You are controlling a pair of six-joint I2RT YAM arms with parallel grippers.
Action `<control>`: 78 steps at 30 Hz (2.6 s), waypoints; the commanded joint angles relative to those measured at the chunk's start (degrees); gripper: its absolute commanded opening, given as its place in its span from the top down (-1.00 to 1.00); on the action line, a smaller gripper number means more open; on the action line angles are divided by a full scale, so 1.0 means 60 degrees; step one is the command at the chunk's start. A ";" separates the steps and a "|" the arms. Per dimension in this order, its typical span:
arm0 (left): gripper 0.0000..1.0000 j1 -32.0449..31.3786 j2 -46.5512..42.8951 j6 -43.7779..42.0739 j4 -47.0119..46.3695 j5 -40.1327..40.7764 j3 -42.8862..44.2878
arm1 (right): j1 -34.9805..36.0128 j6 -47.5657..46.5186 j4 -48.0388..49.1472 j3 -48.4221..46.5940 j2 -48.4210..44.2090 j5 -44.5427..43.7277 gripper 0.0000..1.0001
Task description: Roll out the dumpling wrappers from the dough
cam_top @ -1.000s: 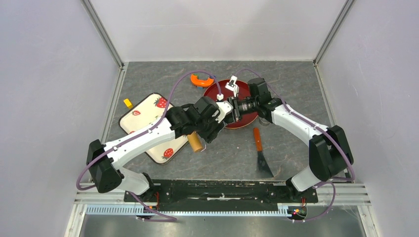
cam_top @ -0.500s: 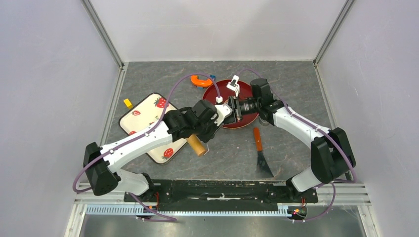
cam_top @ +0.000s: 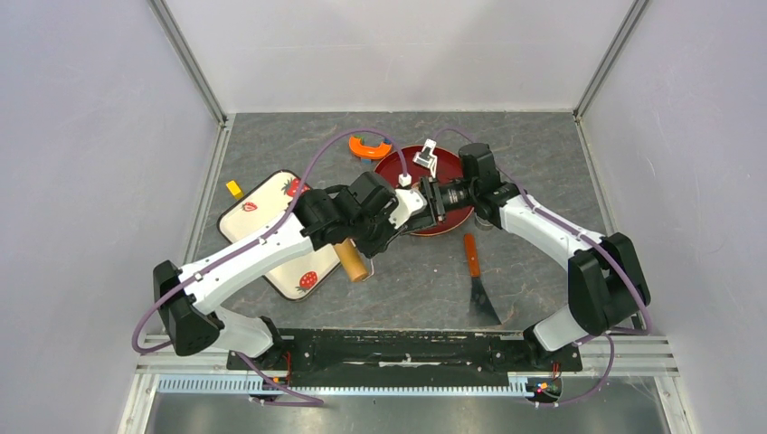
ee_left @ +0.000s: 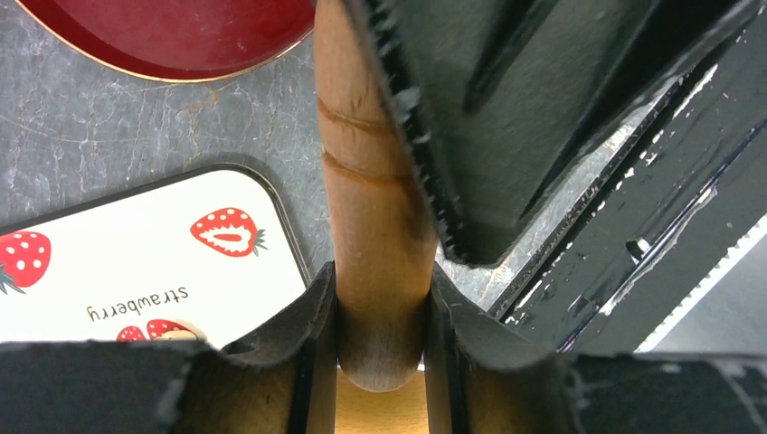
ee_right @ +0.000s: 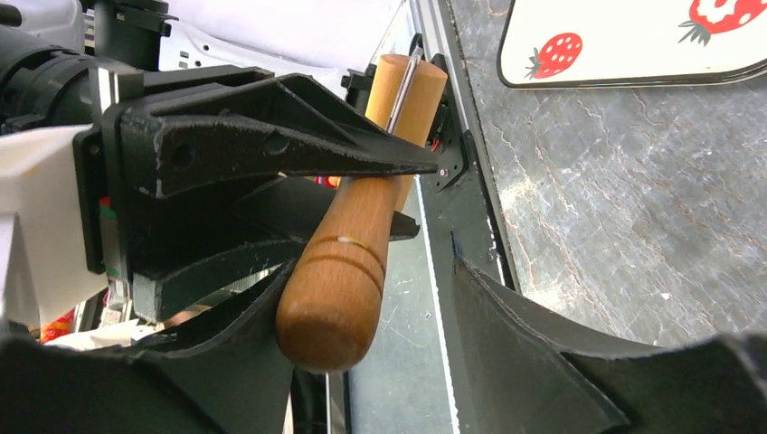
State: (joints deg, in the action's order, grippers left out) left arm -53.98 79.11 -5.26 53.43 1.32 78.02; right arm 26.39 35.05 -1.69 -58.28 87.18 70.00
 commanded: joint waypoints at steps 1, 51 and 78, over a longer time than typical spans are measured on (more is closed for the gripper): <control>0.96 -0.0179 0.0175 -0.0799 0.0260 -0.0513 0.0718 | 0.0191 0.0192 0.0208 -0.0474 0.0276 0.0226 -0.23; -0.55 -0.0298 -0.1015 0.0479 -0.0411 0.0318 -0.0445 | 0.1532 0.1516 0.2243 0.0646 0.0357 0.0172 1.00; -0.57 0.4624 -0.0304 0.4349 -0.2348 -0.2605 -0.4559 | -0.1304 -0.3871 -0.5201 -0.0963 -0.0343 -0.5323 1.00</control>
State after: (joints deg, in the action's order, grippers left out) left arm -27.38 73.12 21.43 35.29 -18.28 52.84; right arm 18.90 14.70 -30.92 -60.47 87.53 39.16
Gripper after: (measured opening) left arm 0.796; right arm 0.349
